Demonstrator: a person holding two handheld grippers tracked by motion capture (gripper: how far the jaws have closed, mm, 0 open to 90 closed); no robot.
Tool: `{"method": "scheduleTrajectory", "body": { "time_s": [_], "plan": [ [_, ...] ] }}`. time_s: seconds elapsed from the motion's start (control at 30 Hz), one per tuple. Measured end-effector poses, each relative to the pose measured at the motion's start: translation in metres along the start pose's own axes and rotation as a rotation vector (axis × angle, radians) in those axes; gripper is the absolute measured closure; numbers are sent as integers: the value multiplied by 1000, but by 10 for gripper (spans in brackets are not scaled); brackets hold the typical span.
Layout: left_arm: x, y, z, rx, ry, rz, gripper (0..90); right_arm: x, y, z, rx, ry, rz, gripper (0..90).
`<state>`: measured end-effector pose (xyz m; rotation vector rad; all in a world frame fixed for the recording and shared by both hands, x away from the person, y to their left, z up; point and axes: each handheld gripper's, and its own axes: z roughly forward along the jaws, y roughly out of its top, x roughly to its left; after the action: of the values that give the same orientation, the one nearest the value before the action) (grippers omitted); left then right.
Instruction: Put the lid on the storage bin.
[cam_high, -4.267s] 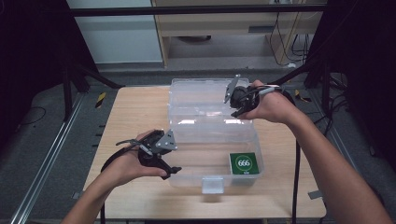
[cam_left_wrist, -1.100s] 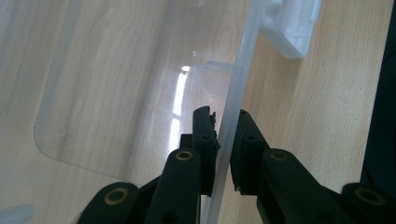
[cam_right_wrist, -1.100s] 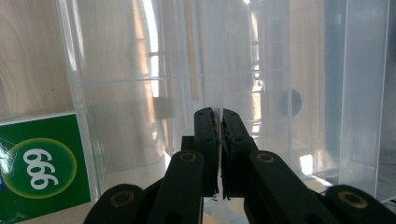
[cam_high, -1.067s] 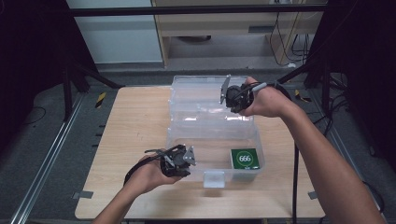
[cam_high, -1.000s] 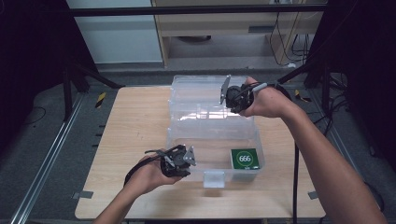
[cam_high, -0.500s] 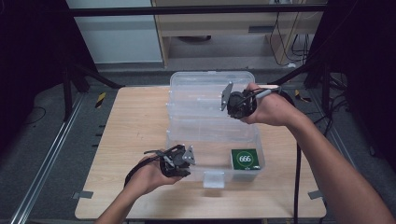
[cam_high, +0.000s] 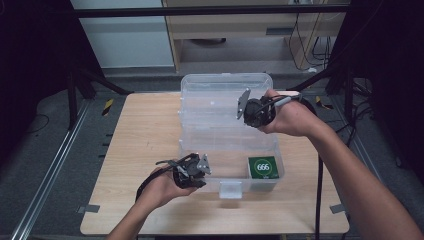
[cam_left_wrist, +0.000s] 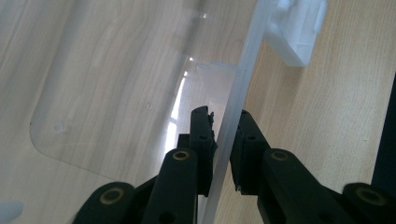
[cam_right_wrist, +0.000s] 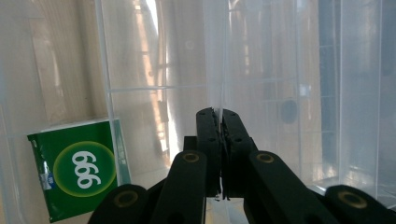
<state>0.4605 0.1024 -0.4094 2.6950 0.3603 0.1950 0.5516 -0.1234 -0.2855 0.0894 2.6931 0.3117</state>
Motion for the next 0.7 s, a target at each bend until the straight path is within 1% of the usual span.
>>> {"method": "scheduleTrajectory", "body": {
  "time_s": [0.03, 0.07, 0.13, 0.17, 0.37, 0.4, 0.43, 0.7],
  "plan": [
    [0, 0, 0, 0, 0, 0, 797, 0, 0, 0, 0, 0, 0, 879],
    [2, 1, 0, 1, 6, 35, 796, 4, -1, -2, 0, -3, 0, 879],
    [2, 1, 0, -1, 6, 34, 796, 6, -1, -3, 0, -5, -6, 879],
    [2, 1, 0, -1, 7, 30, 796, 10, -1, -5, -5, -9, -11, 879],
    [2, 1, 0, -1, 11, 29, 793, 23, -4, -9, -11, -25, -25, 877],
    [2, 1, 0, -1, 11, 28, 793, 23, -4, -9, -11, -25, -25, 877],
    [2, 1, 0, -1, 13, 30, 793, 27, -4, -10, -18, -28, -29, 876],
    [2, 2, 0, 5, 21, 38, 790, 38, -8, -12, -33, -39, -25, 872]
  ]
}}
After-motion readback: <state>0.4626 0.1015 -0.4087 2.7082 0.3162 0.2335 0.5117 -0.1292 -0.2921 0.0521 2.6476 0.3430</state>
